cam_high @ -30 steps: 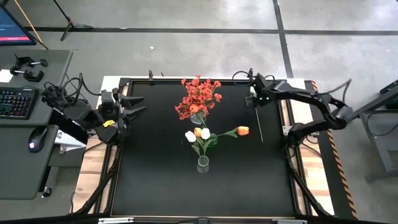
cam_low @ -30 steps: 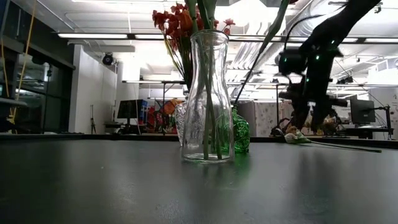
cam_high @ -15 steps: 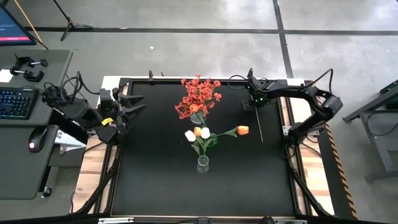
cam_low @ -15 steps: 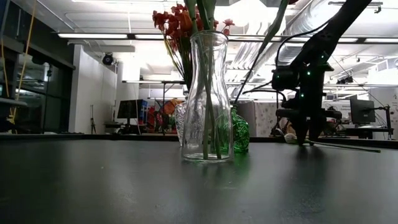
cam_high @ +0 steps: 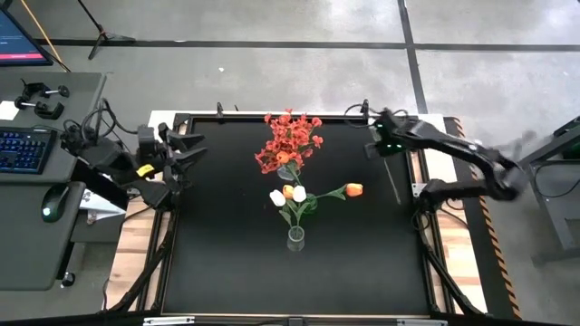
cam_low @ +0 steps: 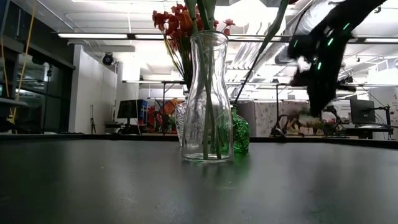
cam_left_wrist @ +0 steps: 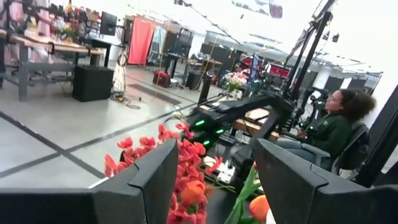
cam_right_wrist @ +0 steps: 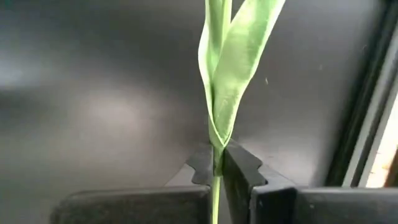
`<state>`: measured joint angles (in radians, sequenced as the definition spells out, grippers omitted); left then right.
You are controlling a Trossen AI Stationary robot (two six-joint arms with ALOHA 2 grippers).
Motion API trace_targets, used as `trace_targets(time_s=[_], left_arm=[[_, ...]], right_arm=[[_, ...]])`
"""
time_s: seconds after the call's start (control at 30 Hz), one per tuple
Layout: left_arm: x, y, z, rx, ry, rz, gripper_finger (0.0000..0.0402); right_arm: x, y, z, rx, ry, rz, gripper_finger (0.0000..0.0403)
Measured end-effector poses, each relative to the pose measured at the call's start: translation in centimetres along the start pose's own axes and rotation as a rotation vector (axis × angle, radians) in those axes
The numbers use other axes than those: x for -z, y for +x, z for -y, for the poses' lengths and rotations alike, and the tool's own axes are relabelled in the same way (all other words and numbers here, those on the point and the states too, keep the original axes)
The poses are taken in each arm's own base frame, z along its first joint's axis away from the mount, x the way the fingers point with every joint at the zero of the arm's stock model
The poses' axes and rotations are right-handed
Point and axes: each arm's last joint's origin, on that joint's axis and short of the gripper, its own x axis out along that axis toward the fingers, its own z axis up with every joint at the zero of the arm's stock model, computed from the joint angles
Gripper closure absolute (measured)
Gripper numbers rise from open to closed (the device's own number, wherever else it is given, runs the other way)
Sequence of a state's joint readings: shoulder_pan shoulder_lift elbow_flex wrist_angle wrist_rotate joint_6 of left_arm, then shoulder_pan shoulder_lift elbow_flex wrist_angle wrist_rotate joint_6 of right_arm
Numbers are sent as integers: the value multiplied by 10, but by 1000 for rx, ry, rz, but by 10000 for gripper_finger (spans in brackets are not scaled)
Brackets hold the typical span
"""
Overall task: Sort flowers into vase by color
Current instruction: Put the white tulip into bottom transparent flower vase
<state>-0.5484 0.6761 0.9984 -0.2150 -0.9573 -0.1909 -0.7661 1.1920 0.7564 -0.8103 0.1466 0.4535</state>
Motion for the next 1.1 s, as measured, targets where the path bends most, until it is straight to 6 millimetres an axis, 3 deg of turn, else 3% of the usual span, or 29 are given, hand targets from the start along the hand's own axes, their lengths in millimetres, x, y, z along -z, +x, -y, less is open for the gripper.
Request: trace_targets(time_s=[0.17,0.33,0.5,0.63,0.77,0.9,1.1], left_arm=[[-1,-1,-1,5,47,3,202],[-1,-1,-1,7,92,2,202],[-1,-1,-1,7,148,2,202],[-1,-1,0,8,129,6,202],[-1,2,3,13,39,10,202],[2,6,11,77,-27,-7,202],[13,18,27,97,-94,-38,202]], right_arm=[[23,-75,-2,-335,90,340,400],[37,-152,2,-769,176,840,402],[38,-205,-3,-1016,159,1286,402],[33,-223,-28,-1160,88,1499,402],[39,-214,-76,-1314,-45,1457,402],[68,-201,-128,-1424,-186,1348,403],[121,-240,-167,-1579,-378,1336,403]])
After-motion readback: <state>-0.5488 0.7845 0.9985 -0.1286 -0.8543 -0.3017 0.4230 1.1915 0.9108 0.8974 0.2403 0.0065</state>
